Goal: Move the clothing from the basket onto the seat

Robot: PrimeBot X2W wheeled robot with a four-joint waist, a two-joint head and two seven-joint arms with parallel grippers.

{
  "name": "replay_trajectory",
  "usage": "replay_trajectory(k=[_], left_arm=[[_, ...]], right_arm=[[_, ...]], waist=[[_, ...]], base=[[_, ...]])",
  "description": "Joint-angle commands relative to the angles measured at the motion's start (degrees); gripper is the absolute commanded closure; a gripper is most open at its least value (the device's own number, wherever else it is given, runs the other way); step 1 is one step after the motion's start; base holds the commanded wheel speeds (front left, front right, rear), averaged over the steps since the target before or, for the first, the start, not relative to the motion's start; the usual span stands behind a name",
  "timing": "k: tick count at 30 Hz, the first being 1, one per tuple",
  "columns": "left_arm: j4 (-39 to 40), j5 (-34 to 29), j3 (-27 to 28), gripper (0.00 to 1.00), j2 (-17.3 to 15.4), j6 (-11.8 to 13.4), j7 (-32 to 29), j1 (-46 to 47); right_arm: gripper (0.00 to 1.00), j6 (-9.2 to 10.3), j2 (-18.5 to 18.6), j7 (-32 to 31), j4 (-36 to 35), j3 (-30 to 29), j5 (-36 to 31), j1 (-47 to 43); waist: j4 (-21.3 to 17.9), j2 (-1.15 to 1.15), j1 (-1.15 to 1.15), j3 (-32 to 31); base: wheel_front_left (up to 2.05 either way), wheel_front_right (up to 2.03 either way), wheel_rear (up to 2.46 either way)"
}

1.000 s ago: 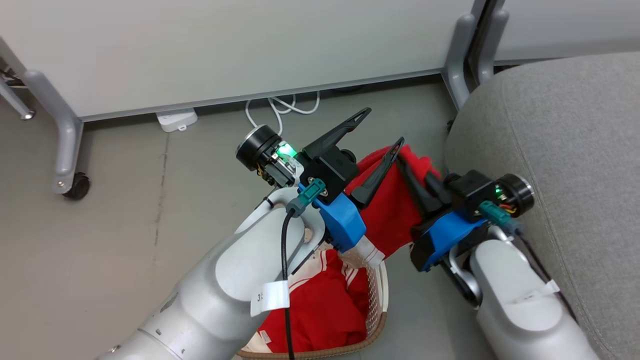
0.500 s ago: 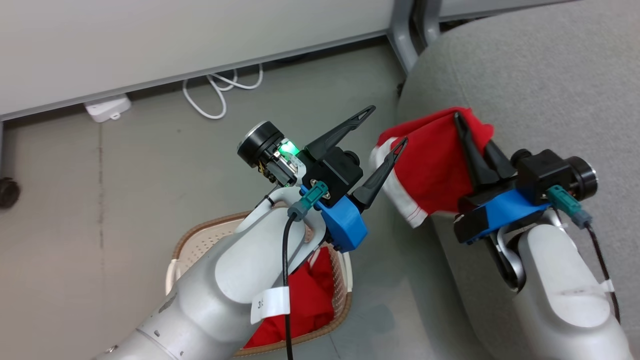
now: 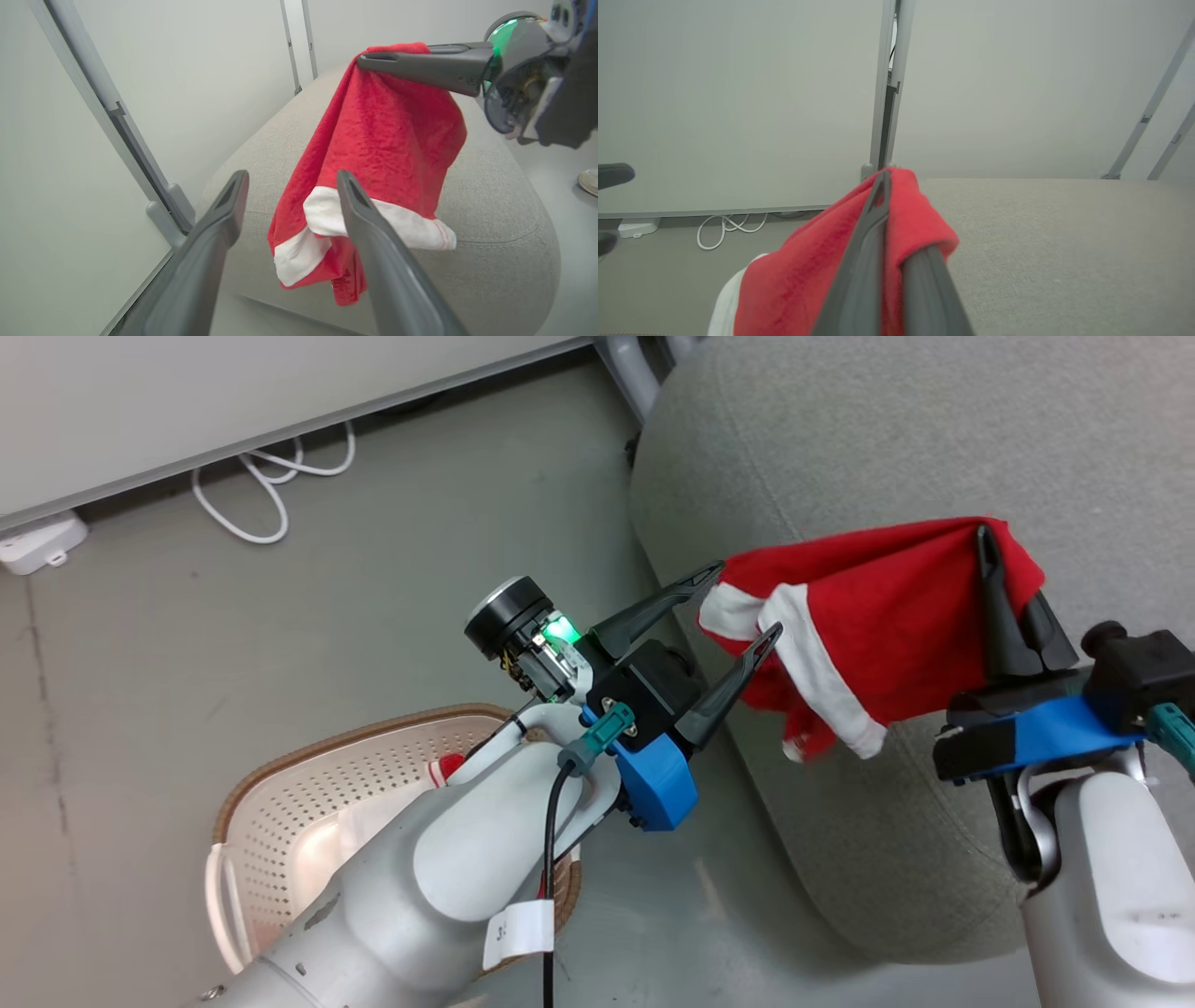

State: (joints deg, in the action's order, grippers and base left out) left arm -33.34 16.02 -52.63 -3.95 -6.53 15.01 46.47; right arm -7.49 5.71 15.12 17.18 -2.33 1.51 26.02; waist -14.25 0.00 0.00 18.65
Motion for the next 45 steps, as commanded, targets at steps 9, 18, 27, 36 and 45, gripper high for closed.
replay_trajectory(k=[9, 18, 27, 36, 45], left_arm=[[-0.10, -0.47, -2.21, 0.00, -0.64, -0.56, 0.26, -1.31], [-0.17, -0.12, -3.04, 0.00, -0.69, -0.53, 0.26, -1.65], [0.58, 0.04, -2.80, 0.00, -0.82, -0.50, 0.26, -1.59], [1.84, -1.05, -2.29, 0.00, -2.13, 0.04, 0.25, 1.10], [3.75, -2.79, -3.02, 0.00, -4.29, -0.20, -1.05, 6.14]], right_arm=[[1.00, 0.00, -0.86, 0.05, -3.07, -3.64, 0.07, -5.01], [1.00, 0.00, -1.63, 0.05, -3.58, -3.87, 0.18, -6.56], [1.00, 0.00, -0.63, 0.05, -4.43, -2.35, -0.73, -4.11], [1.00, 0.00, 2.79, 0.05, -7.08, -2.77, -0.35, 6.35], [1.00, 0.00, 12.21, 0.05, -6.15, -12.88, -0.15, 22.73]], waist=[[-4.90, 0.00, 0.00, 2.28], [-6.54, 0.00, 0.00, 2.42], [-6.27, 0.00, 0.00, 2.41], [-5.47, 0.00, 0.00, 6.75], [-3.55, 0.00, 0.00, 15.99]], base=[[0.00, 0.00, 0.00], [0.00, 0.00, 0.00], [0.00, 0.00, 0.00], [0.00, 0.00, 0.00], [0.00, 0.00, 0.00]])
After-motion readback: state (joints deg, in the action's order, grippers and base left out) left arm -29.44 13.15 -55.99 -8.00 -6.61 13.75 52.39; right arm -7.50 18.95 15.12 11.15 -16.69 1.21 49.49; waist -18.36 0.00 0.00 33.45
